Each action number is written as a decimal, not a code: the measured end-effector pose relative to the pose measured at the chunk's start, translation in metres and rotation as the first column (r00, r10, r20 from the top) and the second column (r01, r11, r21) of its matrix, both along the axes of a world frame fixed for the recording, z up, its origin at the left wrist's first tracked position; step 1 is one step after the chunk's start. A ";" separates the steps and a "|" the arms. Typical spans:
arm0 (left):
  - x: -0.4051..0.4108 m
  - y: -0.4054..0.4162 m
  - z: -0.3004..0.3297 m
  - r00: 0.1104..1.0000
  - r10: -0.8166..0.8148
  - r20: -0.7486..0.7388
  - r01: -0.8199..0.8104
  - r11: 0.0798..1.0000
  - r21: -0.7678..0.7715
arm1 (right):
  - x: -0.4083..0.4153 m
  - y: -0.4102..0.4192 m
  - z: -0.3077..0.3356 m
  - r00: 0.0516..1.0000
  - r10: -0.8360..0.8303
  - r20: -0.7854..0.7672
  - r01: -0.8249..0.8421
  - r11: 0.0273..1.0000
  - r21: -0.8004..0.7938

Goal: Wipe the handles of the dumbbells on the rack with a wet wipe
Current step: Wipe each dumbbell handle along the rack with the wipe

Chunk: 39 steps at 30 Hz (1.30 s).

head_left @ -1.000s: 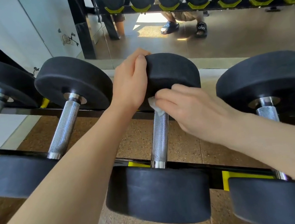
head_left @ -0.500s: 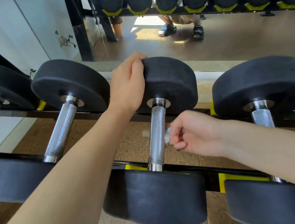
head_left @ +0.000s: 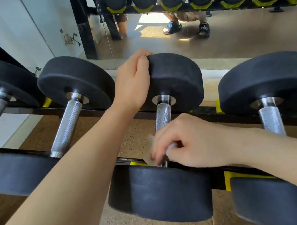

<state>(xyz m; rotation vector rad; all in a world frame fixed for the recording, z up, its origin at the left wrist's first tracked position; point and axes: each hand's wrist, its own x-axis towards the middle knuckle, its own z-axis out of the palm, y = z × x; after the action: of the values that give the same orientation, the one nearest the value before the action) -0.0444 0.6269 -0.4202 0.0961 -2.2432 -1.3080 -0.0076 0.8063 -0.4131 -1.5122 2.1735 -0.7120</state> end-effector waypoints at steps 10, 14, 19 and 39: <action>0.000 -0.001 0.002 1.000 -0.015 -0.009 0.015 1.000 0.003 | -0.020 0.002 -0.020 0.137 -0.543 0.829 0.602 0.710 0.366; -0.001 -0.002 -0.001 1.000 -0.020 -0.002 0.020 1.000 0.007 | -0.017 -0.004 -0.013 -0.080 -0.427 0.901 0.674 0.643 0.364; 0.000 -0.004 0.002 1.000 -0.028 -0.001 0.028 0.999 0.027 | -0.005 -0.013 -0.007 0.237 -0.516 0.823 0.882 0.470 0.040; 0.034 -0.056 0.040 0.967 -0.080 0.242 0.163 0.924 -0.346 | -0.008 -0.026 -0.014 0.657 -0.487 -0.575 0.394 0.872 -0.289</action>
<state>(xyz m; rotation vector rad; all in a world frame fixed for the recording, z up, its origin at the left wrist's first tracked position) -0.0106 0.5707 -0.3804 -0.0356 -2.6872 -0.9554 -0.0155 0.7806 -0.4270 -1.4281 3.1530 -0.5401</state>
